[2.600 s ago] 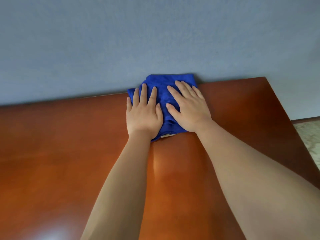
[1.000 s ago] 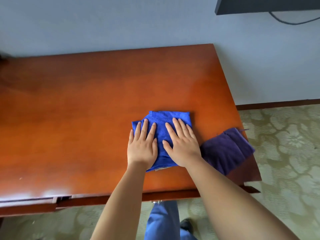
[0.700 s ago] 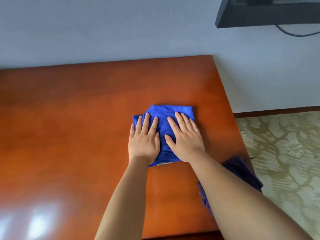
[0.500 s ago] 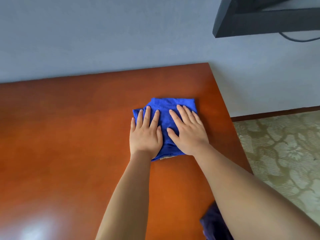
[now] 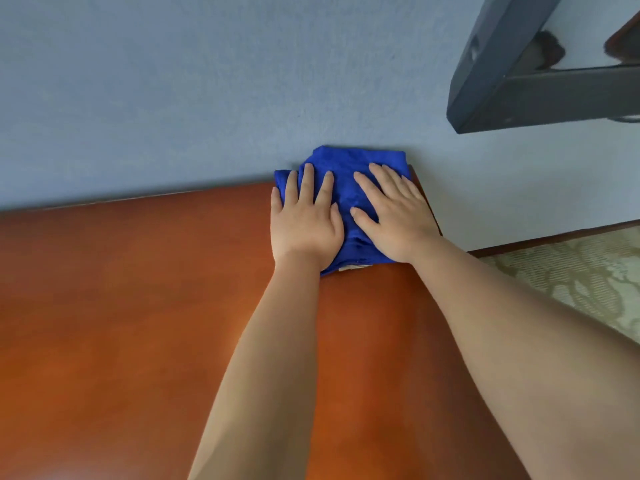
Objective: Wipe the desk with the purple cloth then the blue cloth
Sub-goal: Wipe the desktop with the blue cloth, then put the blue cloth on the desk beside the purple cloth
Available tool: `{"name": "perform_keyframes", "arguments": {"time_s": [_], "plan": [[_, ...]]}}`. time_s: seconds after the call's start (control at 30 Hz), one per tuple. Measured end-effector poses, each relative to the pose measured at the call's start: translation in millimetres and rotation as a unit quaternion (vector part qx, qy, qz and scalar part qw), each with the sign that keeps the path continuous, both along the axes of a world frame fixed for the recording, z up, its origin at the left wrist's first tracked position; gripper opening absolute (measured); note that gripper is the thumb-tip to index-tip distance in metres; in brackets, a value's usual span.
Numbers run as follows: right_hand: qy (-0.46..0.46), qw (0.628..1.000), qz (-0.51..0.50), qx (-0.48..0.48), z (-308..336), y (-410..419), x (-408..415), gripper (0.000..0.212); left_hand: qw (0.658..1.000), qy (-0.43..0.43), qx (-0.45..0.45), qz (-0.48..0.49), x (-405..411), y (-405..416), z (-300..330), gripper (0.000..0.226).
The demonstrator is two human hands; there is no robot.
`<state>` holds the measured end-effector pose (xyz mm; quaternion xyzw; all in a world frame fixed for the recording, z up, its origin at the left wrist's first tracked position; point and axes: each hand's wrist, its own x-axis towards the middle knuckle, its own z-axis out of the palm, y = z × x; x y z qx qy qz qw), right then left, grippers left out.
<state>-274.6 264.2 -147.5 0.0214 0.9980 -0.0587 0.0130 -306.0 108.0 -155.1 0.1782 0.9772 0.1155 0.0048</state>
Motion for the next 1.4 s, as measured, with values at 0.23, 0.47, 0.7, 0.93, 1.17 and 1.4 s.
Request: {"name": "perform_keyframes", "arguments": {"time_s": [0.23,0.47,0.7,0.93,1.17,1.4], "plan": [[-0.009,0.999,-0.031,-0.011,-1.9,15.1,8.0,0.063,1.000,-0.006,-0.010,-0.025,4.0,13.2,1.4,0.055],[-0.013,0.999,-0.035,-0.024,-2.2,27.5,81.2,0.065,0.998,-0.019,-0.023,-0.052,70.8,21.8,1.9,0.055],[-0.042,0.999,-0.006,-0.016,0.0,20.7,171.0,0.066,0.999,-0.025,-0.022,-0.032,166.2,12.9,2.3,0.072],[-0.063,0.996,0.056,-0.002,3.2,11.9,245.6,0.075,0.998,-0.049,-0.031,-0.001,253.4,-0.9,4.0,0.072],[-0.092,0.992,0.080,-0.032,13.8,6.2,288.8,0.067,0.992,-0.117,-0.037,0.004,298.5,-12.1,13.4,0.059],[-0.019,0.993,0.071,-0.089,20.6,13.8,351.6,0.079,0.989,-0.126,0.066,-0.044,335.4,-45.4,37.7,0.094]]}}
